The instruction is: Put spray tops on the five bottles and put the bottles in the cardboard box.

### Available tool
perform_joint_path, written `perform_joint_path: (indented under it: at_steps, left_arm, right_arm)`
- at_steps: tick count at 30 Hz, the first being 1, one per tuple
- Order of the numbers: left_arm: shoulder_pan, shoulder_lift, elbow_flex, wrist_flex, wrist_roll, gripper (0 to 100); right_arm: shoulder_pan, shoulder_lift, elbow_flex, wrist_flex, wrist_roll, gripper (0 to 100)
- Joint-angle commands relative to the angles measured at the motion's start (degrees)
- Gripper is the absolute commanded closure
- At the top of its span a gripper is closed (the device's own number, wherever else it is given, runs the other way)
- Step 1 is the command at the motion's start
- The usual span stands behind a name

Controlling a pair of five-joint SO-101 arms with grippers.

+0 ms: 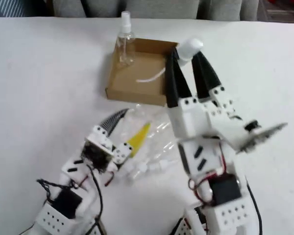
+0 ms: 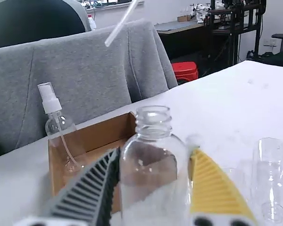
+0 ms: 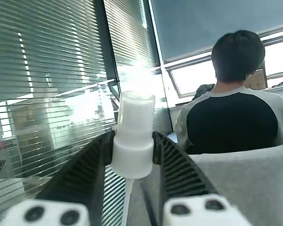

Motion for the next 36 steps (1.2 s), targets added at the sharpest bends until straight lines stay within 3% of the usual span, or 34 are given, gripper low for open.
perform_joint_path:
  at_steps: [1, 6, 15, 36]
  left_arm:
    - [1.19, -1.45, -0.35, -2.20, -1.14, 96]
    - [1.01, -1.45, 0.53, -2.55, -1.23, 96]
    - [0.13, 1.98, 1.67, -6.33, -1.67, 96]
    - [0.04, 2.86, 1.67, -6.33, -1.76, 96]
  right_arm:
    - [-2.51, -1.63, -7.38, 13.49, -0.53, 98.2]
    - [-6.73, -1.45, -8.53, 22.90, -0.53, 98.2]
    - [-6.73, -1.36, -6.77, 22.55, 3.60, 98.2]
    - [-2.51, -1.36, -4.75, 17.71, 3.43, 98.2]
